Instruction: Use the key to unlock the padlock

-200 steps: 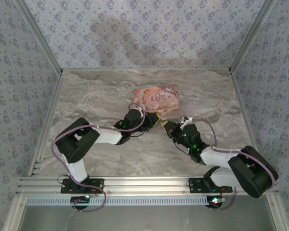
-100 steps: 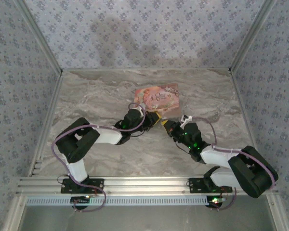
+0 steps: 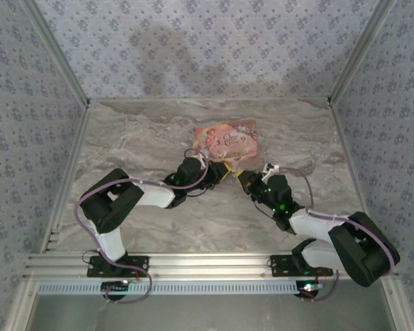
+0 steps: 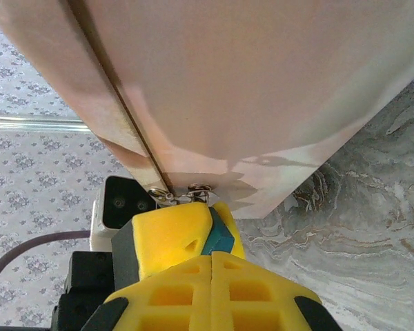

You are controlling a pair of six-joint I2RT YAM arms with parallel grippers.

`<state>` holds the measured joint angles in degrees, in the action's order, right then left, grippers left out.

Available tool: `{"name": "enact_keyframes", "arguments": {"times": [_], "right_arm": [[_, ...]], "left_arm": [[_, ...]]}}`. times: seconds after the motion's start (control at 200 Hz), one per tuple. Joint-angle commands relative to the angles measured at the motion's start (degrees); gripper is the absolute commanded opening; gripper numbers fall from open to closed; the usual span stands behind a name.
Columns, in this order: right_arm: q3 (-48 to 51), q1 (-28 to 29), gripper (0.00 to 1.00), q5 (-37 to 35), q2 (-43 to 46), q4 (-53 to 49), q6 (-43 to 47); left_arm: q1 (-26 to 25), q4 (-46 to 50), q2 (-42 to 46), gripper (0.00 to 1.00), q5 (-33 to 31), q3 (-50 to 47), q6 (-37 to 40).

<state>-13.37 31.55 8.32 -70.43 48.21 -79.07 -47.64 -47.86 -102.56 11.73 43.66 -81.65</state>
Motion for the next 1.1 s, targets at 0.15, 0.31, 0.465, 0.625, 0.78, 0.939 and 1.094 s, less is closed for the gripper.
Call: {"name": "enact_keyframes", "arguments": {"times": [0.15,0.31,0.465,0.625,0.78,0.939,1.094], "right_arm": [[-1.3,3.1,0.0,-1.8,-2.5,1.4,-0.5],[-1.0,3.0,0.0,-2.8,-2.8,2.9,-1.9],[-0.9,2.9,0.0,-4.1,-2.4,3.7,-4.8],[-0.8,2.8,0.0,-4.4,-3.3,3.8,-8.8],[-0.3,3.0,0.0,-5.2,-4.8,5.5,-12.8],[0.0,3.0,0.0,-5.8,-6.0,6.9,-16.9],[-0.2,2.9,0.0,-5.2,-6.8,5.5,-19.7]], "left_arm": [[-0.8,-5.9,0.2,0.07,1.3,1.3,-1.3],[-0.9,-6.8,0.0,0.08,1.5,1.5,-1.8],[-1.0,-7.3,0.1,0.08,1.7,1.4,-1.8],[-1.0,-8.1,0.2,0.08,1.7,1.2,-2.0],[-1.2,-8.8,0.1,0.08,1.7,1.3,-2.0],[-1.3,-9.3,0.1,0.07,1.9,1.3,-2.1],[-1.4,-9.7,0.2,0.07,2.1,1.3,-2.3]]}}
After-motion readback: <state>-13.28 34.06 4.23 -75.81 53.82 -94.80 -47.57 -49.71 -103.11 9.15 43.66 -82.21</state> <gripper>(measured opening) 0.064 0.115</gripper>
